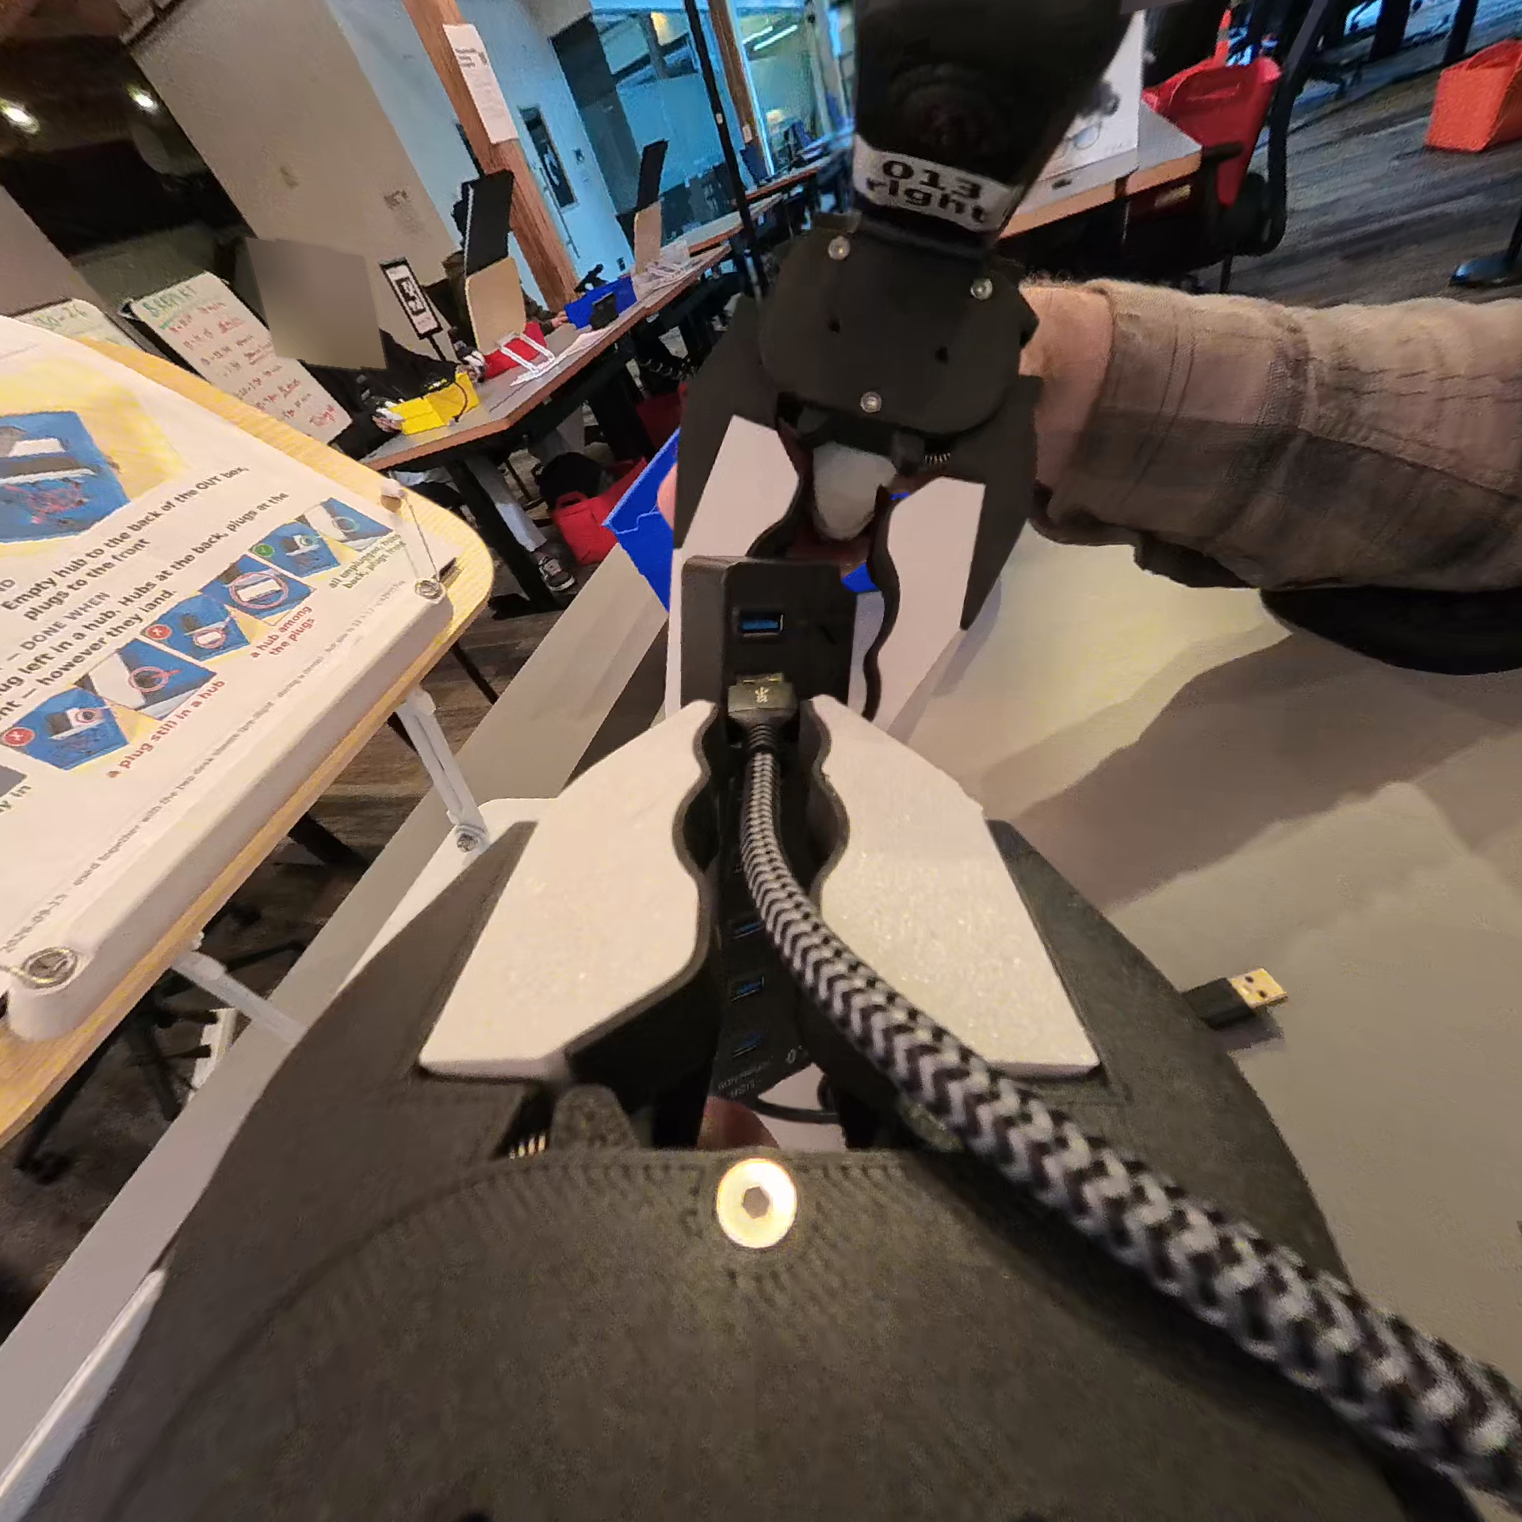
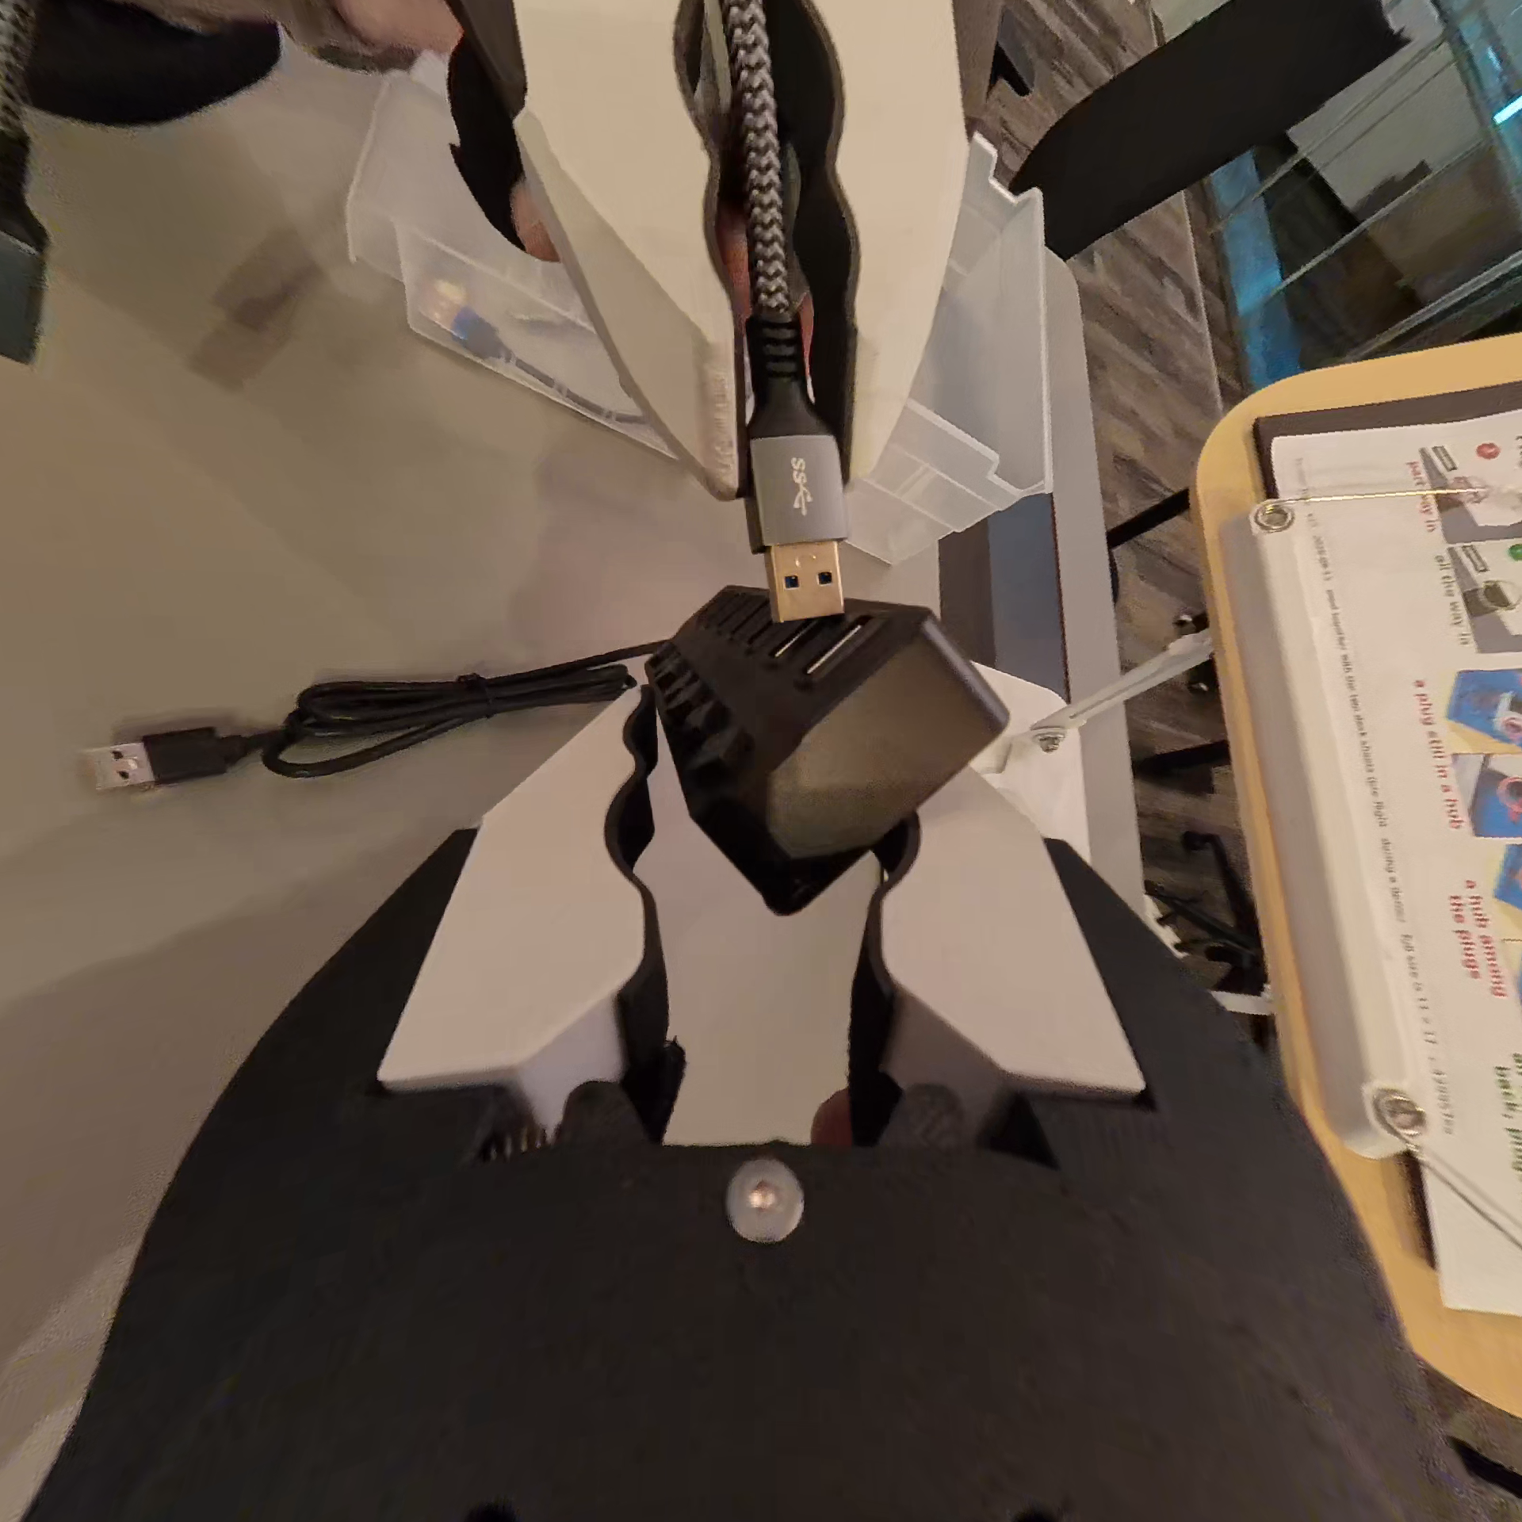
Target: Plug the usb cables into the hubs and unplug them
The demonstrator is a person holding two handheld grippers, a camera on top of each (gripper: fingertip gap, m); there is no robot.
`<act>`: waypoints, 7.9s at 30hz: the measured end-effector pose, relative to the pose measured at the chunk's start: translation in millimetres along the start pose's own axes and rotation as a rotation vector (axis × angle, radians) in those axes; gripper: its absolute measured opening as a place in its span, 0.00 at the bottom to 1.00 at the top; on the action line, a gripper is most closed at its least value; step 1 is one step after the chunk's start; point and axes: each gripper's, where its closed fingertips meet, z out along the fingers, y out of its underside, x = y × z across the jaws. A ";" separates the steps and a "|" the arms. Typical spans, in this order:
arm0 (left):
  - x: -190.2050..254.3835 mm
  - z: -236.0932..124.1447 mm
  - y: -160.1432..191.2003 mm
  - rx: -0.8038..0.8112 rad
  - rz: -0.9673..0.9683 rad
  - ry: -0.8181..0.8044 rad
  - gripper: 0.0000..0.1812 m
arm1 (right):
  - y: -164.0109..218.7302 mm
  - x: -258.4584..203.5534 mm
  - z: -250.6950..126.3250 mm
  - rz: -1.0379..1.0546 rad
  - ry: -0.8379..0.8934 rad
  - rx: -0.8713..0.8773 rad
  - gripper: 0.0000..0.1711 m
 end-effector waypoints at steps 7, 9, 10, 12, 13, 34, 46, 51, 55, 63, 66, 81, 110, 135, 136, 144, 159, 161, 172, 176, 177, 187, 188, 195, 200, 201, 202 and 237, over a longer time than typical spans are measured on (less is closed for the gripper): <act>0.8 0.1 0.2 -0.003 0.011 0.003 0.10 | 0.3 5.3 1.4 -0.070 0.058 -0.025 0.28; 0.8 -0.3 -1.1 0.004 0.006 0.005 0.10 | -0.7 5.3 0.3 -0.062 0.058 -0.032 0.28; 0.7 -0.7 -2.0 0.011 0.003 0.007 0.10 | -1.5 5.4 -0.3 -0.066 0.062 -0.034 0.28; -0.4 -1.3 -2.9 0.018 -0.004 0.004 0.10 | -2.3 7.6 -0.6 -0.083 0.084 -0.050 0.29; -0.7 -1.8 -3.0 0.019 -0.004 0.003 0.09 | -3.1 8.7 -0.5 -0.095 0.097 -0.056 0.30; -2.4 -2.1 -7.5 0.026 0.018 -0.020 0.09 | -10.7 21.4 -8.3 0.064 0.105 -0.018 0.18; -13.1 -2.0 -6.3 0.015 0.036 -0.094 0.09 | 21.7 22.5 -25.3 0.407 -0.004 -0.111 0.15; -12.3 2.9 -2.0 0.015 0.010 -0.093 0.09 | 37.4 7.8 -34.7 0.425 -0.078 -0.204 0.15; -9.4 11.7 2.8 0.015 -0.002 -0.103 0.09 | 46.4 8.8 -33.1 0.459 -0.072 -0.237 0.15; -27.7 4.3 -10.1 0.034 -0.045 -0.214 0.09 | 51.0 39.1 -27.4 0.535 0.094 -0.223 0.14; -37.5 -6.6 -18.7 0.021 -0.036 -0.260 0.09 | 51.0 45.4 -28.9 0.549 0.133 -0.217 0.14; 10.1 34.3 -65.0 0.087 -0.066 -0.383 0.09 | 85.3 17.5 -85.1 0.693 0.235 -0.333 0.13; 21.5 87.8 10.7 0.245 -0.198 -0.452 0.09 | 92.3 14.6 -70.7 0.824 0.269 -0.180 0.13; 22.6 110.6 37.3 0.138 -0.218 -0.500 0.09 | 83.9 19.1 -70.7 0.877 0.271 -0.104 0.12; 22.3 110.2 37.2 0.137 -0.214 -0.505 0.09 | 82.7 20.0 -71.5 0.879 0.274 -0.097 0.12; 22.2 108.1 32.6 0.158 -0.184 -0.518 0.09 | 74.7 21.5 -74.5 0.900 0.255 -0.043 0.12; 21.3 104.4 25.4 0.190 -0.160 -0.527 0.09 | 68.5 22.6 -77.7 0.908 0.244 -0.009 0.12; 21.4 104.1 24.6 0.192 -0.154 -0.528 0.09 | 68.0 22.6 -77.7 0.905 0.245 -0.009 0.12; 19.1 101.1 20.2 0.219 -0.166 -0.520 0.09 | 64.3 23.5 -78.7 0.910 0.241 0.014 0.12; 18.6 100.7 20.0 0.215 -0.157 -0.518 0.09 | 63.7 23.7 -78.9 0.910 0.241 0.017 0.12; 18.7 100.8 20.2 0.214 -0.155 -0.521 0.09 | 63.8 23.6 -79.0 0.912 0.240 0.018 0.12; 17.4 98.9 18.9 0.222 -0.138 -0.524 0.09 | 60.1 25.0 -80.8 0.926 0.231 0.057 0.12; 16.7 98.6 18.9 0.218 -0.136 -0.530 0.09 | 60.1 24.9 -80.9 0.927 0.230 0.058 0.12; 16.3 97.3 17.2 0.222 -0.140 -0.535 0.09 | 57.5 26.3 -81.1 0.914 0.244 0.063 0.12; 15.8 96.2 16.1 0.234 -0.140 -0.535 0.09 | 55.2 26.7 -81.8 0.918 0.239 0.083 0.12; 16.1 95.7 15.4 0.238 -0.128 -0.533 0.09 | 54.5 26.5 -82.3 0.921 0.232 0.091 0.12; 16.5 95.3 14.5 0.241 -0.107 -0.535 0.09 | 53.5 26.4 -83.1 0.926 0.225 0.100 0.12; 15.5 90.2 -1.1 0.218 -0.032 -0.478 0.09 | 40.2 29.4 -94.8 0.874 0.245 0.130 0.12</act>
